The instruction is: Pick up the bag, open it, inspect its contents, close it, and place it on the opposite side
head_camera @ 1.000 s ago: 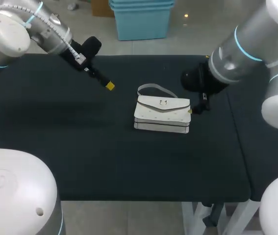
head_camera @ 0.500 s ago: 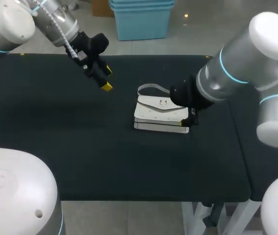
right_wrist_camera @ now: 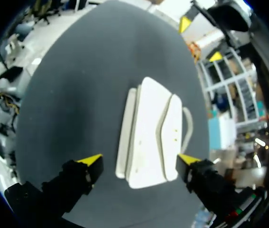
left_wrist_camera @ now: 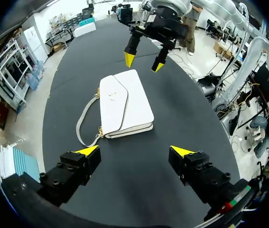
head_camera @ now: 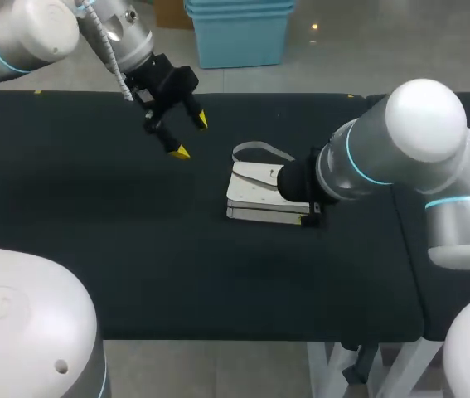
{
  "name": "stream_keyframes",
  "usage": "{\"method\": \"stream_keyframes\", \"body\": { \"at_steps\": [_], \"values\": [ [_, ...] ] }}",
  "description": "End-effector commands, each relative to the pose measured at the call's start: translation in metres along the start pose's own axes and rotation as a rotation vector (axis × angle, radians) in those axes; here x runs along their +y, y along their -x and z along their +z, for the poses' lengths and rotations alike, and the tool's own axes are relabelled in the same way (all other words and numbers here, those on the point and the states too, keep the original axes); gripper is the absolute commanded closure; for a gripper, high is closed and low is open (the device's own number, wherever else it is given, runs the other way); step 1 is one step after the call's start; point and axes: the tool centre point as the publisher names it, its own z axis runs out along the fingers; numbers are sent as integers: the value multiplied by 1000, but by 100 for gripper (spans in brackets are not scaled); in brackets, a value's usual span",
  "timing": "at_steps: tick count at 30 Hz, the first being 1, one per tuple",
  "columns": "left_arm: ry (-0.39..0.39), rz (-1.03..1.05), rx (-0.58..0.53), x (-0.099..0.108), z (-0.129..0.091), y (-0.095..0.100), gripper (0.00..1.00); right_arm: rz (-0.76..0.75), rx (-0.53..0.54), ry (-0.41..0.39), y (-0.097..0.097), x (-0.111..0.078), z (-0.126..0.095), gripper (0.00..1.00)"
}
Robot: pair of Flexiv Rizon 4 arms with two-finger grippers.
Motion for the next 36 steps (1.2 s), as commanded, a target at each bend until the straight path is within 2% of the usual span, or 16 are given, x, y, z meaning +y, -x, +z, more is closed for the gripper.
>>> {"method": "stream_keyframes", "body": {
  "at_steps": [1,2,3,6,11,13,16,18,21,29,34,36],
  "values": [
    [-8,403,67,3,-1,4,0,5,-92,1,-3,-5,17,9],
    [-8,403,67,3,-1,4,0,6,-93,1,-3,-7,18,15],
    [-8,403,67,3,-1,4,0,7,-95,2,-4,-9,19,15],
    [-8,403,67,3,-1,4,0,-4,-100,0,-3,-13,24,11],
    [-47,534,55,0,8,3,0,-9,-104,-1,-1,-17,30,12],
    [-43,572,51,-2,11,4,0,-12,-103,-14,0,-17,33,19],
    [-48,607,44,-4,14,2,0,-4,-114,-14,2,-18,35,42],
    [-43,600,44,-6,16,2,0,-3,-119,-13,4,-17,35,49],
    [-45,612,43,-9,18,2,0,-1,-124,-11,5,-17,37,55],
    [-49,622,47,-11,21,2,0,-2,-126,-9,4,-16,45,61],
    [-56,640,50,-13,25,-1,0,-1,-129,-18,4,-16,49,72],
    [-59,647,46,-14,27,-2,0,-4,-133,-23,5,-15,51,82]
  ]
}}
